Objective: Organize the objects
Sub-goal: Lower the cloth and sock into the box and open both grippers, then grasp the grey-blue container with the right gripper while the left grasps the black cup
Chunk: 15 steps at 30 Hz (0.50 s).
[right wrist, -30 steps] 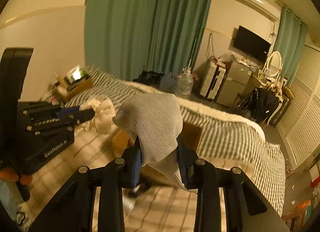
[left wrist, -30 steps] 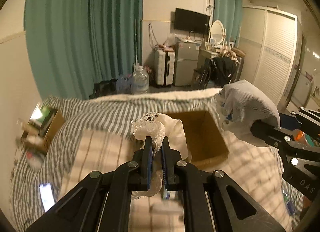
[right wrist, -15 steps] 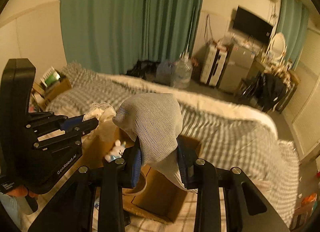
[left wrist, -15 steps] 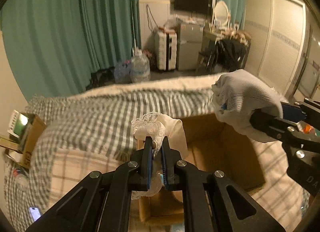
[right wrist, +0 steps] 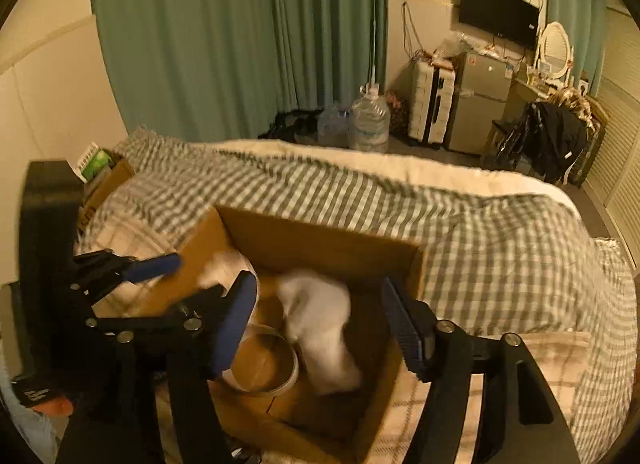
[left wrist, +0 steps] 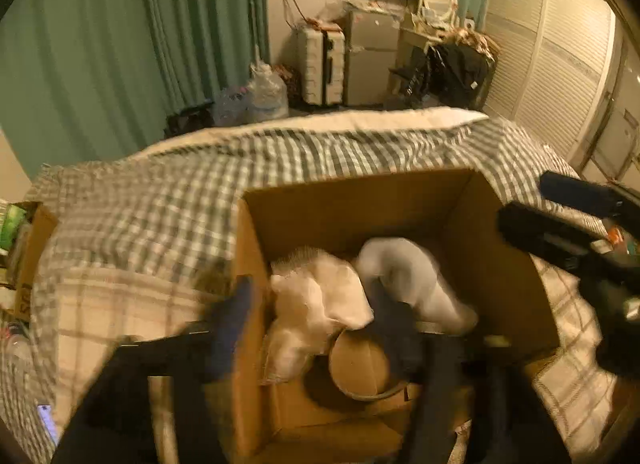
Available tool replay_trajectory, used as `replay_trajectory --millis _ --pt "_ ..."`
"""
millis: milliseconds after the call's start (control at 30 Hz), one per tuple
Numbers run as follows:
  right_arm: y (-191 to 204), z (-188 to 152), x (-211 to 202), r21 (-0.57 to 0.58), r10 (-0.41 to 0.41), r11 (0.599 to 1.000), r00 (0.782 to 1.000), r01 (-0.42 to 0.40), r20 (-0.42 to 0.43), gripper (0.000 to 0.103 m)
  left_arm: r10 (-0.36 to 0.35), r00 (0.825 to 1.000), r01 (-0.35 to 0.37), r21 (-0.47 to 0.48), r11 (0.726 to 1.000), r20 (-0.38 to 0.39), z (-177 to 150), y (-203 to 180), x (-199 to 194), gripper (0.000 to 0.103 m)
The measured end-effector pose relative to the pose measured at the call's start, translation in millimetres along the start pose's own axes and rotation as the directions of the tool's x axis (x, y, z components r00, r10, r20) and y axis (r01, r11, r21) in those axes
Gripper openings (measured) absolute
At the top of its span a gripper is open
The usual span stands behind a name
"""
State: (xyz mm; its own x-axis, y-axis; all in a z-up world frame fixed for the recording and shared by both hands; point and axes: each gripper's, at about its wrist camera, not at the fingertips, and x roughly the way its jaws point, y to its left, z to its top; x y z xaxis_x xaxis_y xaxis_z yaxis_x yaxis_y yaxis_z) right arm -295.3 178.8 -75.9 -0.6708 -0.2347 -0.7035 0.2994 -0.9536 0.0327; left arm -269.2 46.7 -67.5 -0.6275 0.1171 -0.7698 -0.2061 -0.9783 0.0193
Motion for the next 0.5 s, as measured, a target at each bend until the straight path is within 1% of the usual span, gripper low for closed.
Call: replay_trajectory --millis 100,133,200,267,300,333,400,433,467,500 --pt "1 5 -34 -0.011 -0.027 1.000 0.999 0.028 0.033 0.068 0.013 0.999 -0.013 0.005 1.000 0.031 0 2 -30 0.075" --pt "4 5 -52 -0.018 -0.039 0.999 0.998 0.040 0.048 0.070 0.015 0.999 -0.015 0.003 1.000 0.038 -1 3 -40 0.076" --pt "9 5 -82 -0.026 -0.056 0.998 0.996 0.058 0.072 0.072 0.020 0.998 -0.020 -0.009 1.000 0.067 -4 5 -67 0.084" --pt "14 4 -112 -0.027 -0.073 0.997 0.993 0.076 0.093 0.077 0.025 0.995 -0.023 -0.016 1.000 0.100 -8 7 -91 0.092" --pt "15 6 -121 -0.029 -0.076 0.996 0.992 0.080 0.100 0.078 0.027 0.992 -0.025 -0.017 1.000 0.124 -12 9 -109 0.094" --pt "19 4 -139 -0.034 -0.081 0.996 0.990 0.086 0.114 0.079 0.029 0.990 -0.026 -0.018 0.999 0.138 -16 9 -121 0.097" --pt "21 -1 -158 -0.043 -0.089 0.995 0.988 0.095 0.128 0.082 0.032 0.986 -0.030 -0.018 0.999 0.162 -24 11 -142 0.100" --pt "26 -6 -167 -0.047 -0.093 0.994 0.987 0.100 0.135 0.085 0.032 0.985 -0.029 -0.019 0.999 0.170 -31 13 -152 0.103" --pt "31 -12 -177 -0.051 -0.096 0.993 0.985 0.105 0.142 0.089 0.030 0.985 -0.028 -0.018 0.999 0.172 -37 14 -159 0.103" --pt "34 -16 -184 -0.050 -0.102 0.993 0.984 0.111 0.146 0.091 0.029 0.984 -0.027 -0.018 0.999 0.173 -48 15 -168 0.103"
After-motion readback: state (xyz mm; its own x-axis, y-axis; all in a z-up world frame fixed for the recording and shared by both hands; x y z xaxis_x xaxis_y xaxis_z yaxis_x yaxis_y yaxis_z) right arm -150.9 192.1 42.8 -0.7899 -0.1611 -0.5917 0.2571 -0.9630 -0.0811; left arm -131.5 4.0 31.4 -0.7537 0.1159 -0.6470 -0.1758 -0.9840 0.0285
